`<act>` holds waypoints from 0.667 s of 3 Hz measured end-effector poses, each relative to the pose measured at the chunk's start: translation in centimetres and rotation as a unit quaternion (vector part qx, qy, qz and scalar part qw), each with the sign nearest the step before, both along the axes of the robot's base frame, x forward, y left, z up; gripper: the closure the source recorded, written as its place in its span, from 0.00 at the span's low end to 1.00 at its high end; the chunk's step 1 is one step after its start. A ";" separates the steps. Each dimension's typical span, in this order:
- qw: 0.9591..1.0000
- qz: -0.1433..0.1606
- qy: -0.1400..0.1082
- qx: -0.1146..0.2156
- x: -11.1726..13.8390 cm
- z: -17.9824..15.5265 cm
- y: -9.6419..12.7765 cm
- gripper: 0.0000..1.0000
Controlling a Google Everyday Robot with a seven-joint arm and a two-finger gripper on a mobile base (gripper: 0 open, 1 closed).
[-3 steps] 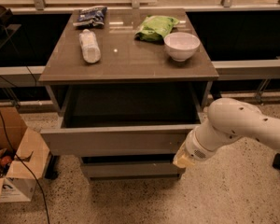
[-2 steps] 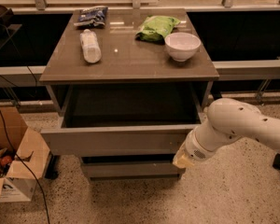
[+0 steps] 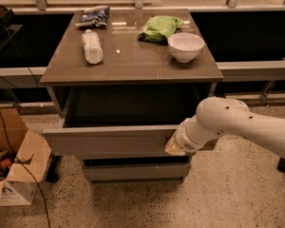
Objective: Close top drawer
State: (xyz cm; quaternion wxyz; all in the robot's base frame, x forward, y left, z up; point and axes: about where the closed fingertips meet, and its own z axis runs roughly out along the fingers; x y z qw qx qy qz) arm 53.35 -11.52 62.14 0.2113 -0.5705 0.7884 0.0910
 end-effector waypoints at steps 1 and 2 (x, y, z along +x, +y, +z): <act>1.000 0.000 0.000 0.000 0.0 0.0 0.0 1.00; 1.000 -0.005 -0.026 0.001 2.3 0.6 -0.1 1.00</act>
Offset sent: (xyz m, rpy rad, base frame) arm 0.1114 -0.0038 0.0304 0.0058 -0.2286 -0.0440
